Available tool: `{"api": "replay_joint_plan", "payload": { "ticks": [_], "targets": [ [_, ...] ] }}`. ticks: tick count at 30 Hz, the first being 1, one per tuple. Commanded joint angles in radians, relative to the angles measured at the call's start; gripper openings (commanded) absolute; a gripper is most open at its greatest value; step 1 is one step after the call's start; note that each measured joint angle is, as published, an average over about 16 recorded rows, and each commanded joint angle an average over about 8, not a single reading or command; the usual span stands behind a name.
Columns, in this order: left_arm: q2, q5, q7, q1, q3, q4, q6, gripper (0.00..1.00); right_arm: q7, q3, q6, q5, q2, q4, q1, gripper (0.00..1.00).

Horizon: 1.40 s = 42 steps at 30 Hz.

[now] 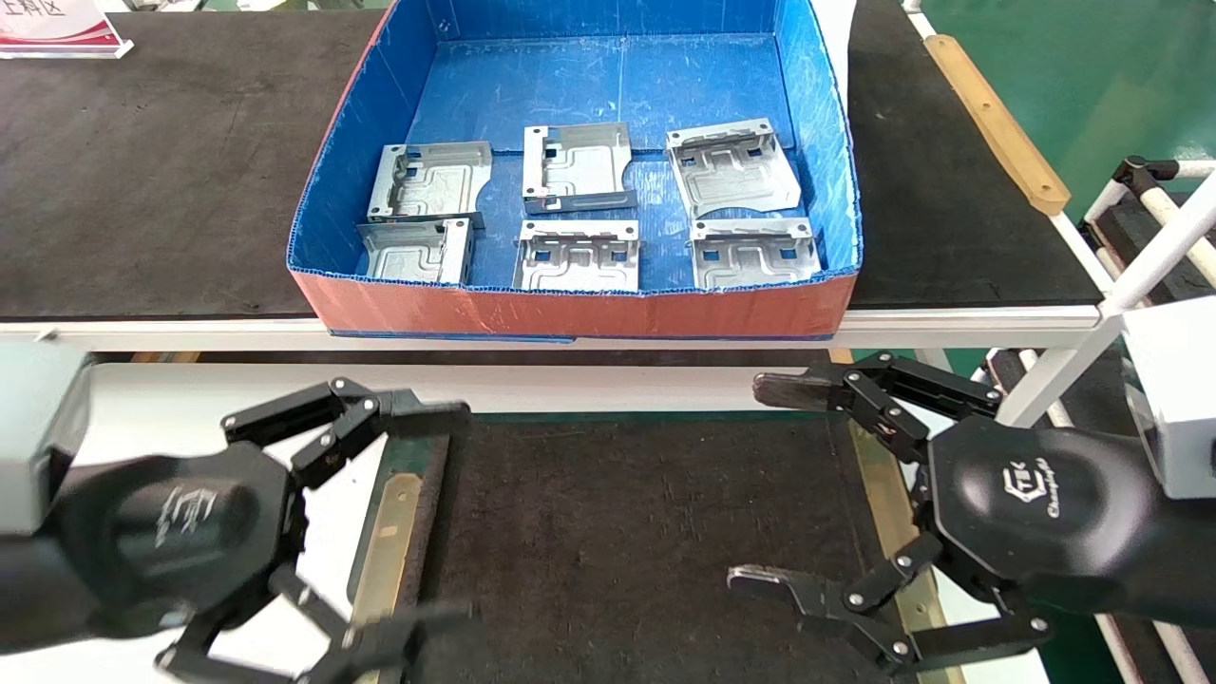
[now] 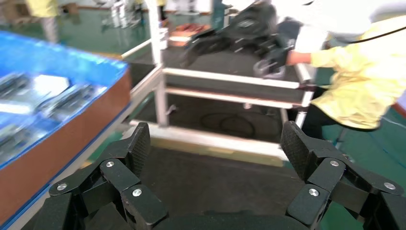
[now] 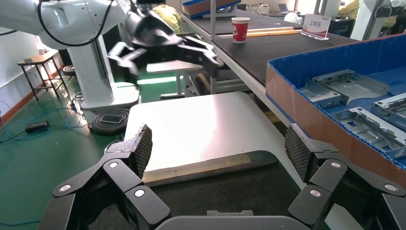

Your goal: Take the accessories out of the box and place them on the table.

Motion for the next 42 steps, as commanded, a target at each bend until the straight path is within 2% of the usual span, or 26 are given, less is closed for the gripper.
{"api": "replay_joint_plan", "payload": {
  "ticks": [1, 12, 22, 33, 42],
  "targets": [
    [0.0, 0.009, -0.004, -0.001, 0.001, 0.006, -0.018, 1.0, 0.0, 0.0, 0.0, 0.0, 0.0, 0.0, 0.0, 1.0],
    [0.063, 0.128, -0.068, -0.07, 0.036, 0.057, -0.197, 1.0, 0.0, 0.0, 0.0, 0.0, 0.0, 0.0, 0.0, 1.0],
    [0.154, 0.241, -0.109, -0.178, 0.086, 0.127, -0.311, 1.0, 0.0, 0.0, 0.0, 0.0, 0.0, 0.0, 0.0, 1.0],
    [0.332, 0.389, -0.152, -0.374, 0.16, 0.361, -0.455, 1.0, 0.0, 0.0, 0.0, 0.0, 0.0, 0.0, 0.0, 1.0],
    [0.472, 0.475, -0.129, -0.495, 0.202, 0.56, -0.559, 1.0, 0.0, 0.0, 0.0, 0.0, 0.0, 0.0, 0.0, 1.0]
  ]
}}
